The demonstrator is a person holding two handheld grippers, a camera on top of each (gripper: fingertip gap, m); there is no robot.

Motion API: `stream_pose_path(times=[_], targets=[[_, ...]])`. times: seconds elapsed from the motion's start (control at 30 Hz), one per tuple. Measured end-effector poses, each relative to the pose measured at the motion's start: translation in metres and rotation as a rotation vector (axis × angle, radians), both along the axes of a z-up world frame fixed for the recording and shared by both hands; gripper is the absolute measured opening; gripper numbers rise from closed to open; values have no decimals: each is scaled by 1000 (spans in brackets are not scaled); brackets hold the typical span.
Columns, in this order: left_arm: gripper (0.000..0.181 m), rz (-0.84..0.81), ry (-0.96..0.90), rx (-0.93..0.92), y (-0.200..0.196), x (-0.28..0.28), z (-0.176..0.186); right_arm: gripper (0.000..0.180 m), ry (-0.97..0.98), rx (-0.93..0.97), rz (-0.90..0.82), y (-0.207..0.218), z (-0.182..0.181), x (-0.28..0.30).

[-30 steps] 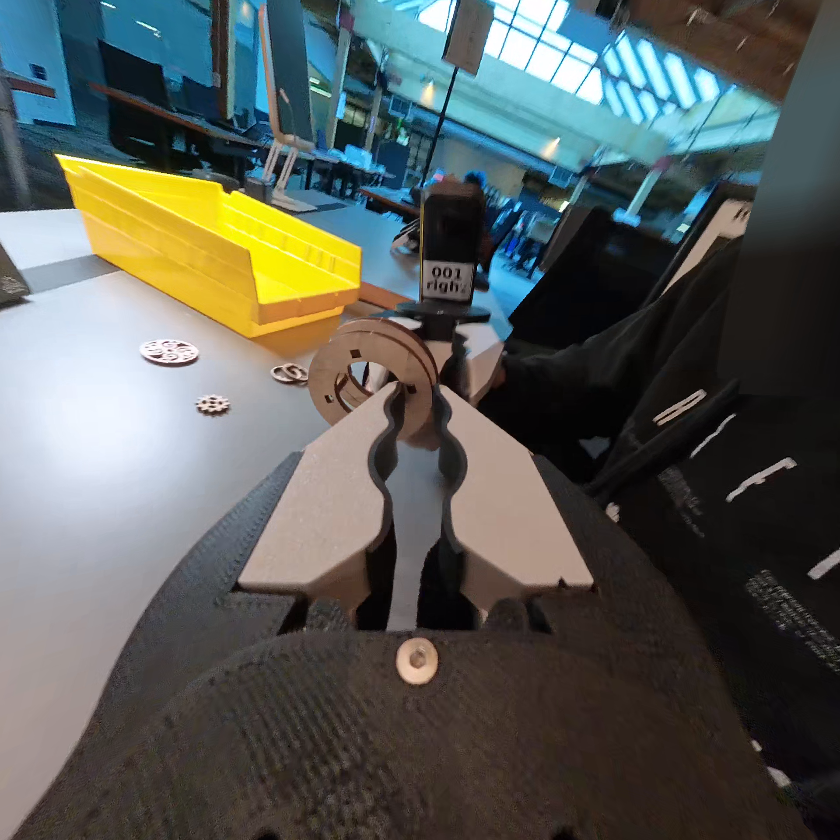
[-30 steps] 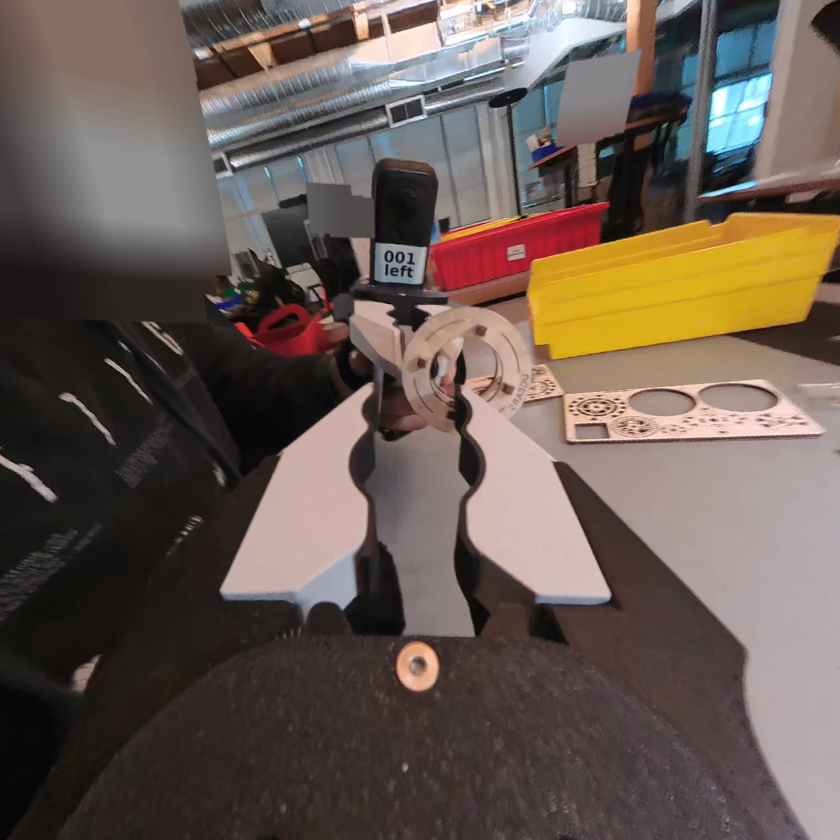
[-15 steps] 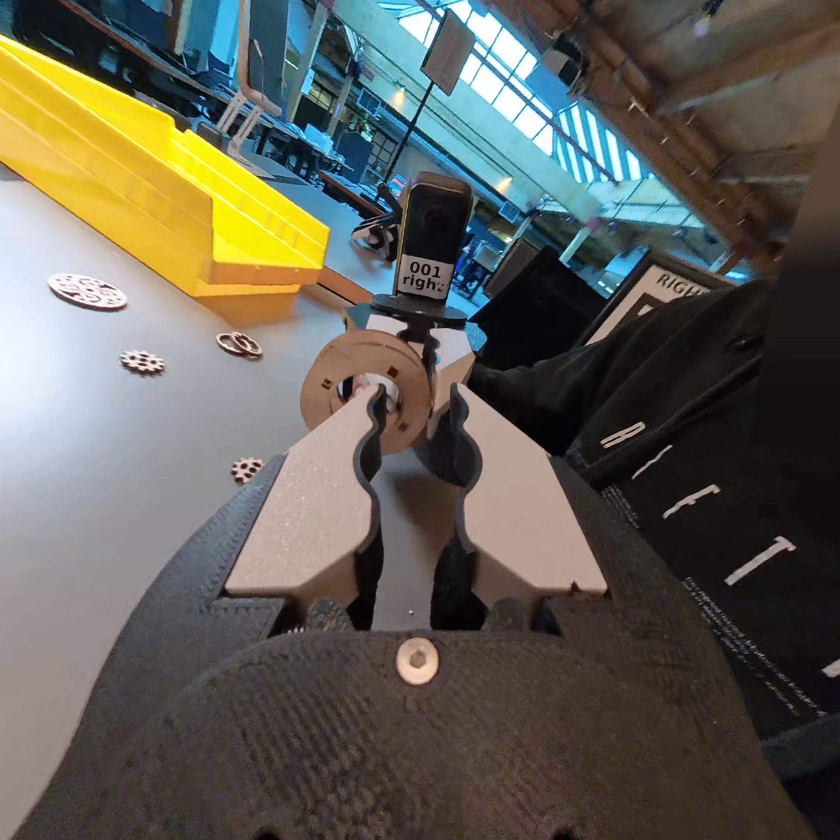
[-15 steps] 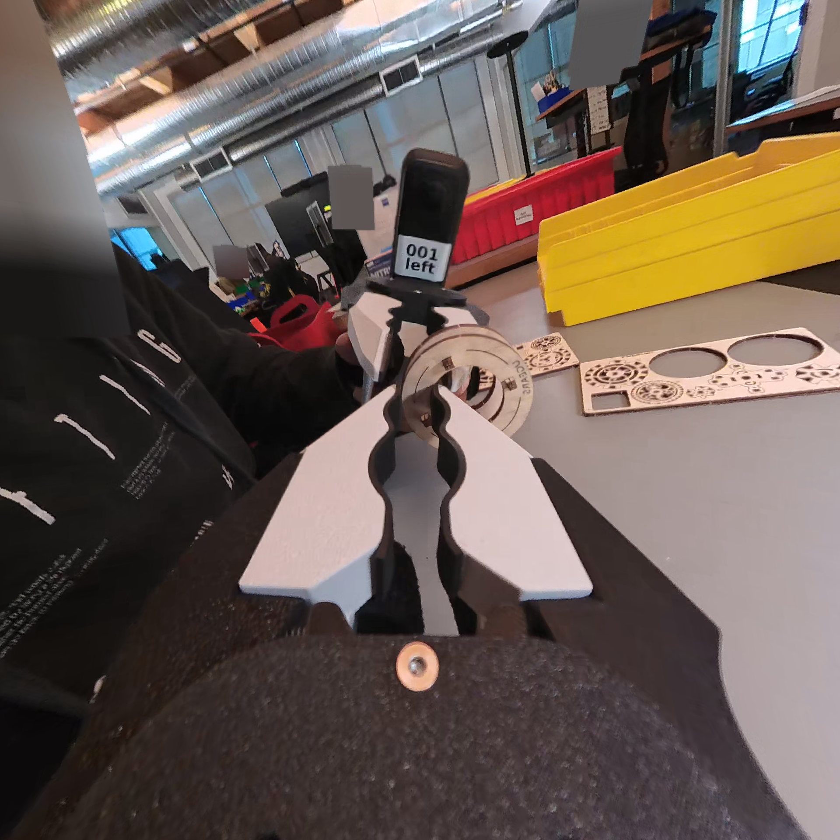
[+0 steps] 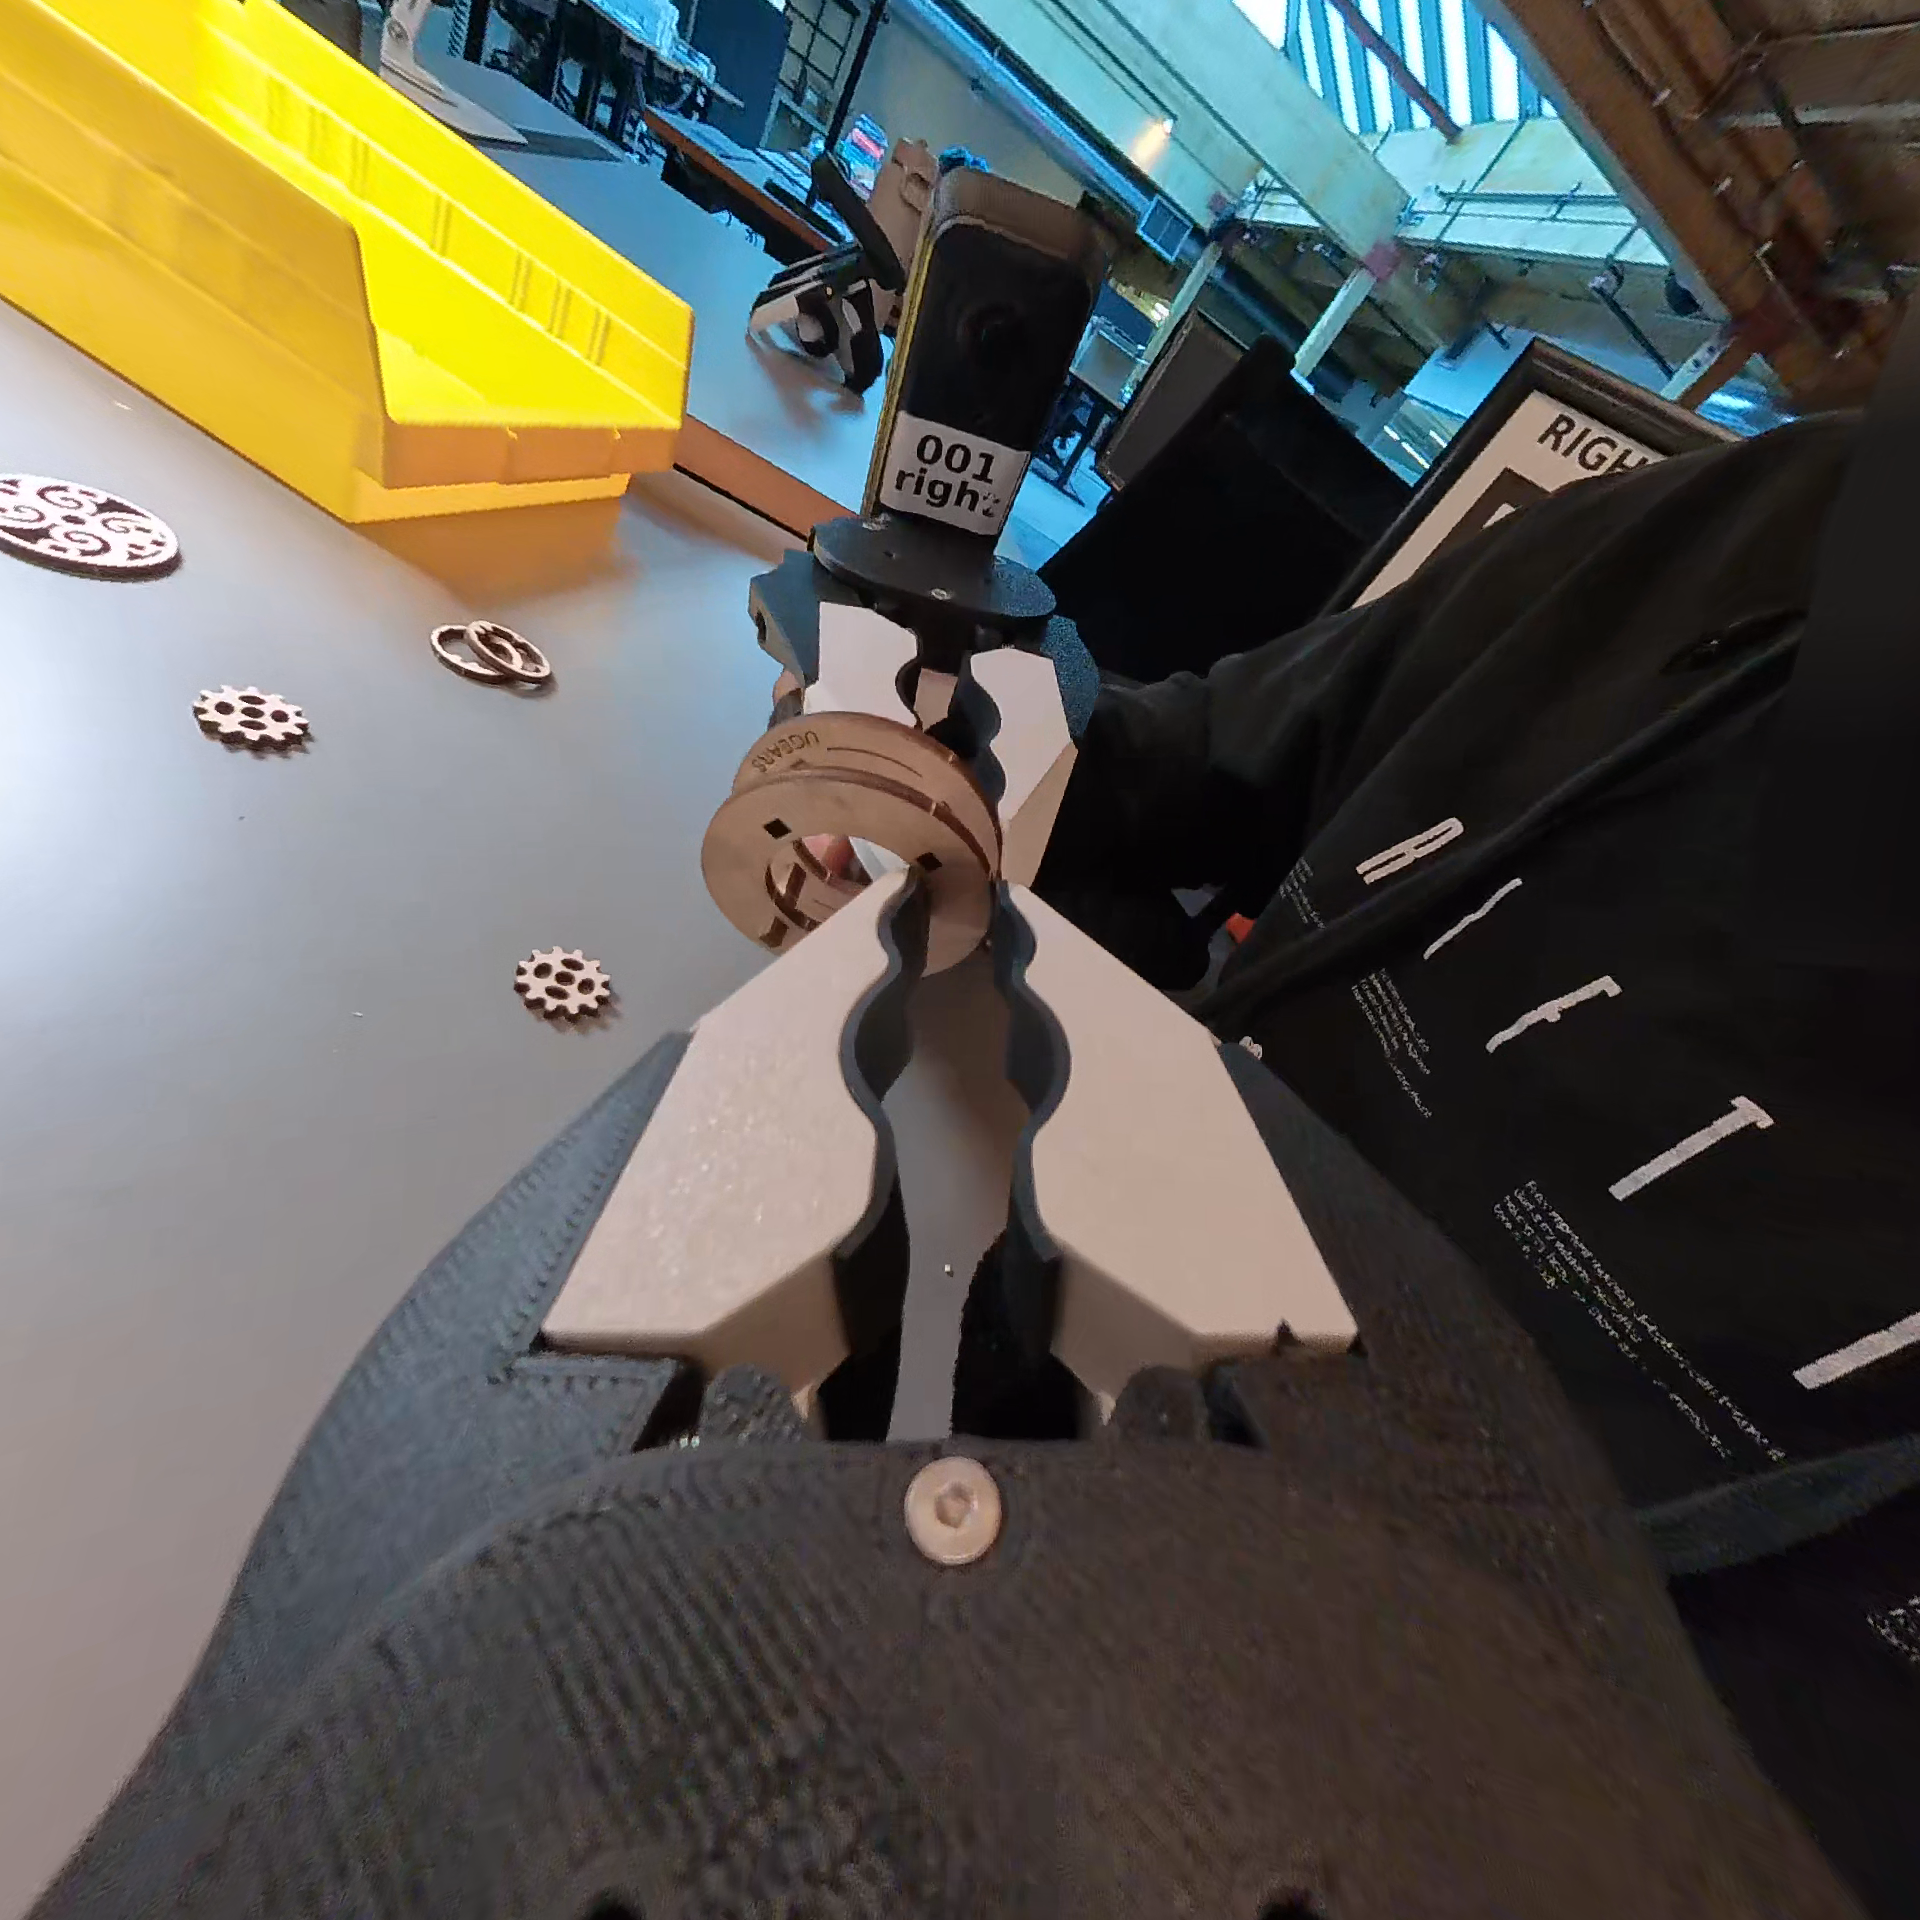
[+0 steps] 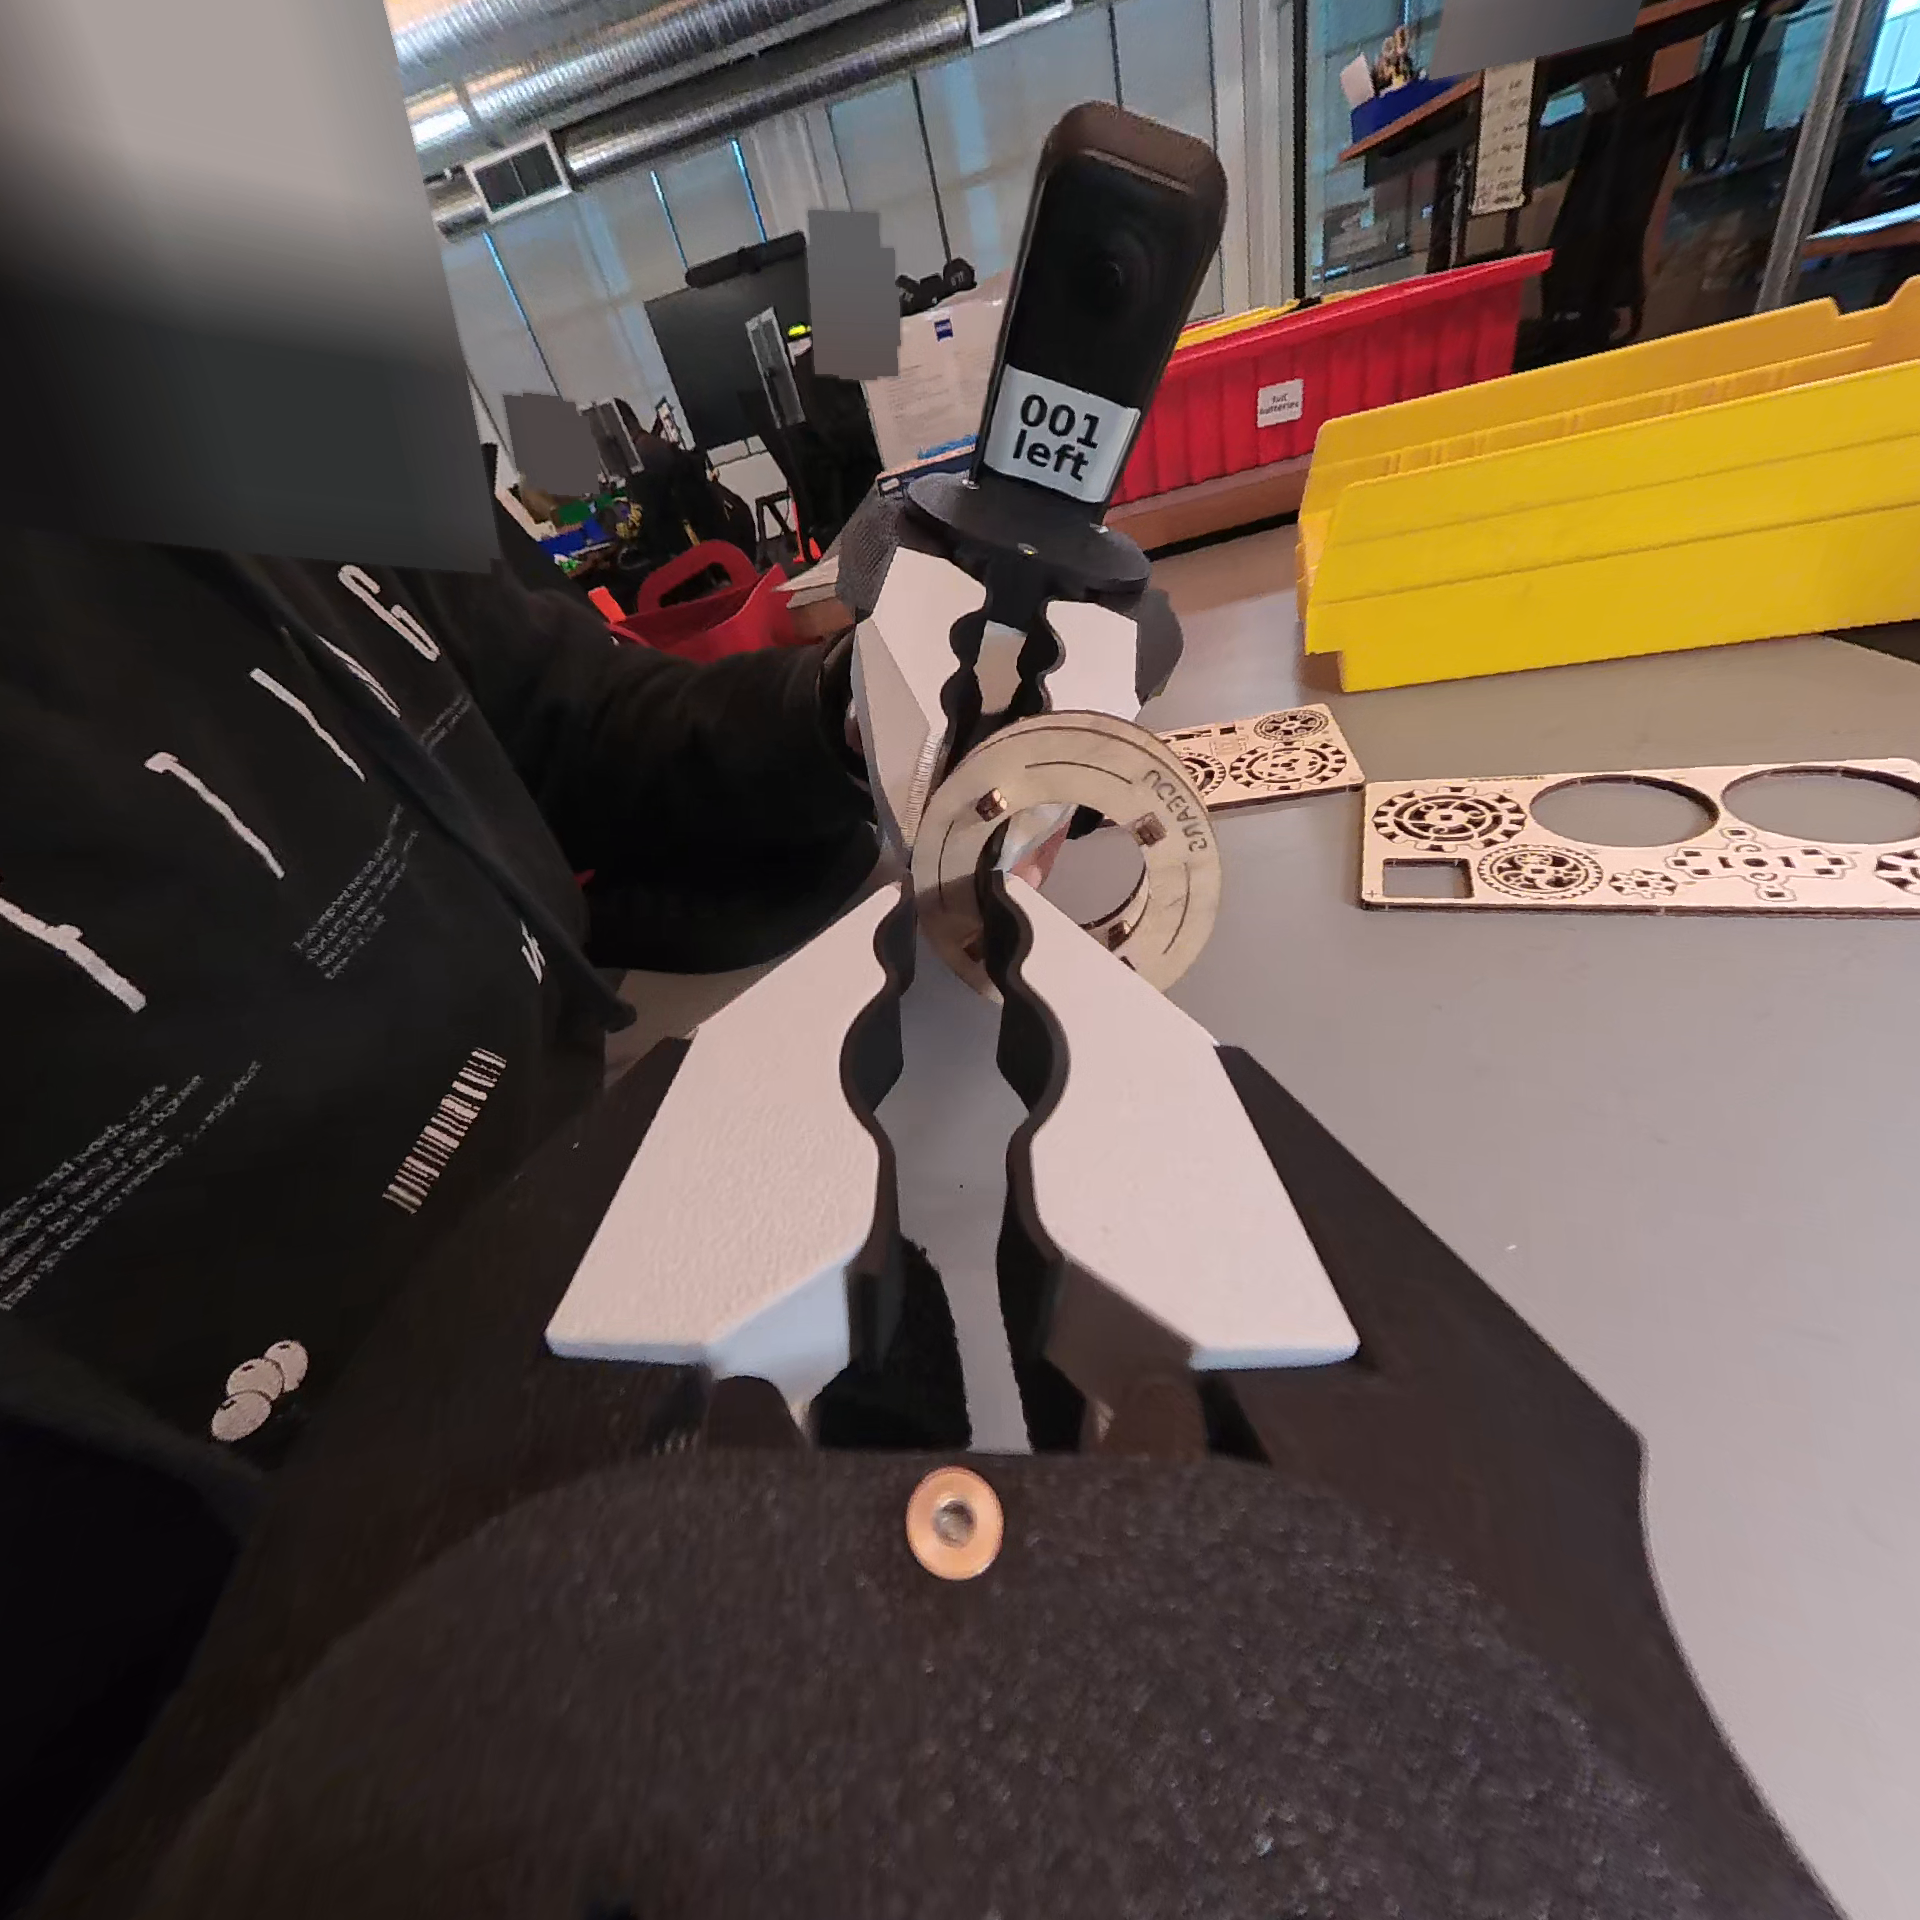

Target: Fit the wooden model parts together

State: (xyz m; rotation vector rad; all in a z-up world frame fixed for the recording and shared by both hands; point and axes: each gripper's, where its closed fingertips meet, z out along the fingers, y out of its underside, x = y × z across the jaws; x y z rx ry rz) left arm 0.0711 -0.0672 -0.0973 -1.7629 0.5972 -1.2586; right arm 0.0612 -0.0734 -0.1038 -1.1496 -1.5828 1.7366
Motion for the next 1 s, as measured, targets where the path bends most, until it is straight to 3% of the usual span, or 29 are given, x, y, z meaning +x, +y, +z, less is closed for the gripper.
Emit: stream_pose_path(times=[0.57,0.8,1.0], targets=[[11,-44,172,37,-9,2,-12,10,-2,129,23,-7,-8,6],[12,2,150,63,-2,0,-13,11,-3,122,-8,-3,-12,0],[24,-16,46,84,-4,5,-9,10,27,73,-4,-7,-7,0]])
